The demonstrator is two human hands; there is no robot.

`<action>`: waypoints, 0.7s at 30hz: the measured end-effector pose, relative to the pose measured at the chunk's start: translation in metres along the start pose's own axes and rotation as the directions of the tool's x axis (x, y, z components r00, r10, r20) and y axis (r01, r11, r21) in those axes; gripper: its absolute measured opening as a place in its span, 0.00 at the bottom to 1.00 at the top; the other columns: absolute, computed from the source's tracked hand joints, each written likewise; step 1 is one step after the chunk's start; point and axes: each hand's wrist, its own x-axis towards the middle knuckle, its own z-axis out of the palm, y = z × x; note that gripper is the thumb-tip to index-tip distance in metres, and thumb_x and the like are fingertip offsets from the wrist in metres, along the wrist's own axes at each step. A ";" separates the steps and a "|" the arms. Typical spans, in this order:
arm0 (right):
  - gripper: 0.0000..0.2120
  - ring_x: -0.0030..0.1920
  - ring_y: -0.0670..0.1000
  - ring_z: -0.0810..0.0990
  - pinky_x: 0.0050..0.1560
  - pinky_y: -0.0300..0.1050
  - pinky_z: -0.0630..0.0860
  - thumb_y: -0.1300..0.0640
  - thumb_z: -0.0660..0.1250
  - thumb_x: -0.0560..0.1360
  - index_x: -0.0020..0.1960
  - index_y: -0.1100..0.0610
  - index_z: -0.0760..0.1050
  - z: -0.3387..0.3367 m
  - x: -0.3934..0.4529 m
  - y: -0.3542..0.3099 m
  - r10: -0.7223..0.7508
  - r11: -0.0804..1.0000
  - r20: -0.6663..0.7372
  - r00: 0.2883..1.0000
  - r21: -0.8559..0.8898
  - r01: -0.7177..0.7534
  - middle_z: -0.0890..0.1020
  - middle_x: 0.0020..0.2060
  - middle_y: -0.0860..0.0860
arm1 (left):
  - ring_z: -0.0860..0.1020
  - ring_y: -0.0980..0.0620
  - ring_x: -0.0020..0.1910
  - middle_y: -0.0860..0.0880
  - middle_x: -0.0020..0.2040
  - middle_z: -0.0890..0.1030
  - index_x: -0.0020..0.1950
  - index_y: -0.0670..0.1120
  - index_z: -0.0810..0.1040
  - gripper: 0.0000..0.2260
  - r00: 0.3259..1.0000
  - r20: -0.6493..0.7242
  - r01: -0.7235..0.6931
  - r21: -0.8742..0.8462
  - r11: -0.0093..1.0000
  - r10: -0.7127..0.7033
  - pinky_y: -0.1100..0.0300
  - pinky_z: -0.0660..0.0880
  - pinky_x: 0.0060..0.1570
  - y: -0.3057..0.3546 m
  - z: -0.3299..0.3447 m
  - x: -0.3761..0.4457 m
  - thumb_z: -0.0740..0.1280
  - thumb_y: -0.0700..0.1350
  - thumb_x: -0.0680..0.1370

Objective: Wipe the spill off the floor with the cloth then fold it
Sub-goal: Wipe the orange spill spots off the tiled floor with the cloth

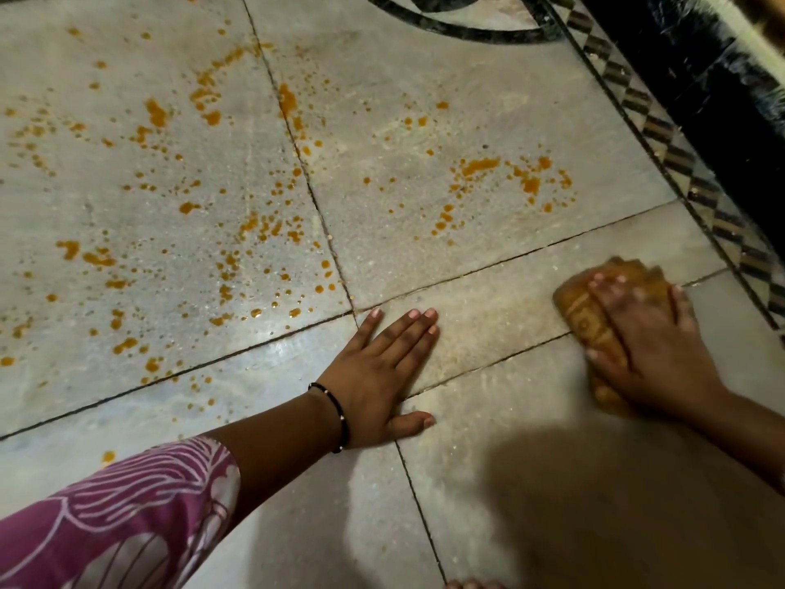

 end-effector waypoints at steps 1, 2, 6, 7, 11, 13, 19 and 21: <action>0.38 0.74 0.55 0.58 0.72 0.64 0.42 0.34 0.46 0.73 0.77 0.54 0.52 -0.002 0.015 0.003 0.100 0.995 -0.024 0.995 0.015 -0.100 0.62 0.74 0.56 | 0.50 0.47 0.77 0.44 0.78 0.52 0.78 0.42 0.51 0.41 1.000 0.001 0.002 -0.002 1.000 -0.002 0.42 0.47 0.71 0.000 0.000 0.000 0.51 0.69 0.75; 0.38 0.76 0.54 0.54 0.72 0.63 0.40 0.34 0.45 0.73 0.77 0.54 0.50 -0.004 0.033 0.002 0.190 0.981 -0.036 0.981 0.032 -0.189 0.58 0.76 0.55 | 0.50 0.47 0.77 0.44 0.78 0.52 0.78 0.42 0.51 0.41 1.000 0.003 0.005 -0.001 1.000 -0.005 0.42 0.48 0.72 0.000 0.000 -0.001 0.51 0.69 0.75; 0.41 0.77 0.53 0.46 0.72 0.61 0.37 0.33 0.38 0.72 0.78 0.57 0.45 -0.011 0.084 -0.037 0.201 0.979 -0.015 0.979 -0.027 -0.201 0.51 0.77 0.54 | 0.50 0.46 0.77 0.44 0.78 0.51 0.78 0.42 0.52 0.41 1.000 0.010 0.007 0.016 1.000 -0.007 0.41 0.48 0.71 0.001 0.000 -0.001 0.51 0.69 0.75; 0.40 0.77 0.53 0.48 0.72 0.61 0.38 0.34 0.38 0.73 0.78 0.56 0.46 -0.010 0.084 -0.052 0.112 0.993 -0.012 0.994 -0.039 -0.112 0.52 0.77 0.53 | 0.51 0.46 0.77 0.43 0.78 0.52 0.78 0.42 0.52 0.41 1.000 0.010 0.006 0.018 1.000 -0.006 0.41 0.48 0.71 0.002 0.000 -0.001 0.51 0.69 0.75; 0.36 0.76 0.53 0.54 0.72 0.63 0.47 0.37 0.47 0.76 0.77 0.56 0.52 -0.001 0.038 -0.092 -0.277 0.959 0.005 0.961 -0.067 0.277 0.59 0.76 0.53 | 0.52 0.46 0.77 0.43 0.78 0.53 0.77 0.41 0.53 0.41 1.000 0.004 0.004 0.020 1.000 -0.004 0.41 0.48 0.71 0.002 -0.001 0.000 0.52 0.69 0.75; 0.35 0.75 0.52 0.56 0.72 0.63 0.50 0.37 0.52 0.75 0.76 0.56 0.57 0.003 0.007 -0.081 -0.401 0.915 0.037 0.916 -0.029 0.402 0.61 0.75 0.52 | 0.51 0.46 0.77 0.43 0.78 0.52 0.77 0.41 0.52 0.41 1.000 0.007 0.007 0.013 1.000 -0.007 0.41 0.47 0.71 0.002 -0.001 0.000 0.53 0.68 0.74; 0.38 0.74 0.53 0.57 0.73 0.57 0.45 0.31 0.42 0.75 0.77 0.53 0.52 -0.003 0.002 0.006 -0.065 0.997 0.041 0.997 0.029 0.064 0.64 0.73 0.57 | 0.50 0.46 0.77 0.43 0.78 0.51 0.78 0.42 0.52 0.41 1.000 0.014 0.019 0.012 1.000 -0.019 0.42 0.47 0.71 0.003 -0.002 0.000 0.53 0.68 0.74; 0.38 0.76 0.54 0.54 0.73 0.60 0.46 0.33 0.43 0.74 0.78 0.53 0.48 -0.005 0.036 0.010 0.139 0.990 -0.025 0.990 0.033 -0.138 0.58 0.76 0.55 | 0.49 0.46 0.77 0.43 0.78 0.50 0.78 0.42 0.51 0.41 0.999 0.029 0.025 0.017 1.000 -0.026 0.41 0.47 0.72 0.003 -0.002 0.000 0.53 0.68 0.75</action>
